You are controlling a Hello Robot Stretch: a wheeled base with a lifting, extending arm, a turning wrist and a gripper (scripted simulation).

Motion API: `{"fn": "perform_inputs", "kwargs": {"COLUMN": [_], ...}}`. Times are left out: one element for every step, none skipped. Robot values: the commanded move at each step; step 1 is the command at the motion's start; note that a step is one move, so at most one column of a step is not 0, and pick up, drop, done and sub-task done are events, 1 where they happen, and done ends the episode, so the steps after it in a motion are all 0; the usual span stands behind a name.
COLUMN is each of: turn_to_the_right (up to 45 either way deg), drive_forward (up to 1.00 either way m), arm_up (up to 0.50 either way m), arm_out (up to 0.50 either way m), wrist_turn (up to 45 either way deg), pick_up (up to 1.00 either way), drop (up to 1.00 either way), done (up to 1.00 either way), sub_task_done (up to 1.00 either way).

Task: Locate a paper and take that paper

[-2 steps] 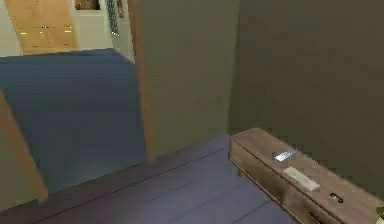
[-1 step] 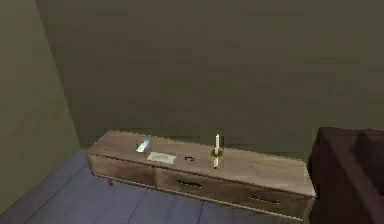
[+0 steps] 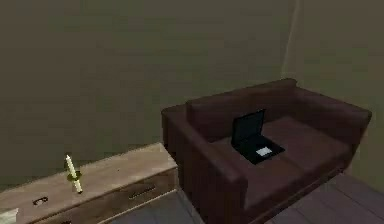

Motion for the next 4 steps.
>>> {"fn": "perform_inputs", "kwargs": {"turn_to_the_right": [45.0, 15.0, 0.0, -45.0], "drive_forward": [0.00, 0.00, 0.90, 0.00], "arm_up": [0.00, 0.00, 0.00, 0.00], "arm_out": [0.00, 0.00, 0.00, 0.00], "wrist_turn": [0.0, 0.0, 0.0, 0.0], "pick_up": [0.00, 0.00, 0.00, 0.00], "drop": [0.00, 0.00, 0.00, 0.00], "done": [0.00, 0.00, 0.00, 0.00], "sub_task_done": [0.00, 0.00, 0.00, 0.00]}}
